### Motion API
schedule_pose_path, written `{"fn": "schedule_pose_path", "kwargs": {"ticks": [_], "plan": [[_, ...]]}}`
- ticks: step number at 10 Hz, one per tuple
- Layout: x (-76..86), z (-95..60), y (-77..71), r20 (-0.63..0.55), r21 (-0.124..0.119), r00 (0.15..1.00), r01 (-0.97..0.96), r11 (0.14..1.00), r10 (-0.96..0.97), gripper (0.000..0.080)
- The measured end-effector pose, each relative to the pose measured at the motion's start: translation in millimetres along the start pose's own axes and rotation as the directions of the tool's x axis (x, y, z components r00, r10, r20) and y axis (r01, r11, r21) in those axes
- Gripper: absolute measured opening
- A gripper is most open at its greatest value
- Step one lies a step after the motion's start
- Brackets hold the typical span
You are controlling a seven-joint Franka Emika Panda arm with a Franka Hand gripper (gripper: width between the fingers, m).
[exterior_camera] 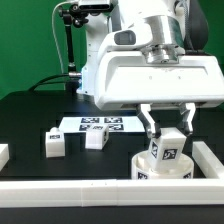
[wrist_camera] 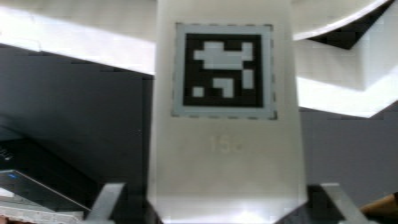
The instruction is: Assemble stool
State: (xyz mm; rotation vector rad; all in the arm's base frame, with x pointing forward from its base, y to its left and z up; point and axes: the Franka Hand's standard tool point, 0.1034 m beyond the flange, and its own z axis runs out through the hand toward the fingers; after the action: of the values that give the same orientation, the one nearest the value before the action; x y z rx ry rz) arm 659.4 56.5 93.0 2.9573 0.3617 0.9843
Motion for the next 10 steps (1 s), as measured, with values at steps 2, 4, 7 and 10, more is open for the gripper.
{"fn": "schedule_pose_path", "kwargs": {"ticks": [2,4,7,10], "plan": [[0.0,0.0,-0.1,0.0,0.0,1.0,0.0,1.0,0.0,0.0337],[4.3,-3.8,-6.1,0.009,0.003,1.0,-0.019,1.0,0.019,0.0608],[13.3,-11.4,-5.8,0.03,0.008,0.999,-0.019,1.0,0.019,0.0647],[25.6,-12.0,0.4,0.054,0.011,0.998,-0.019,1.0,0.019,0.0649]]}}
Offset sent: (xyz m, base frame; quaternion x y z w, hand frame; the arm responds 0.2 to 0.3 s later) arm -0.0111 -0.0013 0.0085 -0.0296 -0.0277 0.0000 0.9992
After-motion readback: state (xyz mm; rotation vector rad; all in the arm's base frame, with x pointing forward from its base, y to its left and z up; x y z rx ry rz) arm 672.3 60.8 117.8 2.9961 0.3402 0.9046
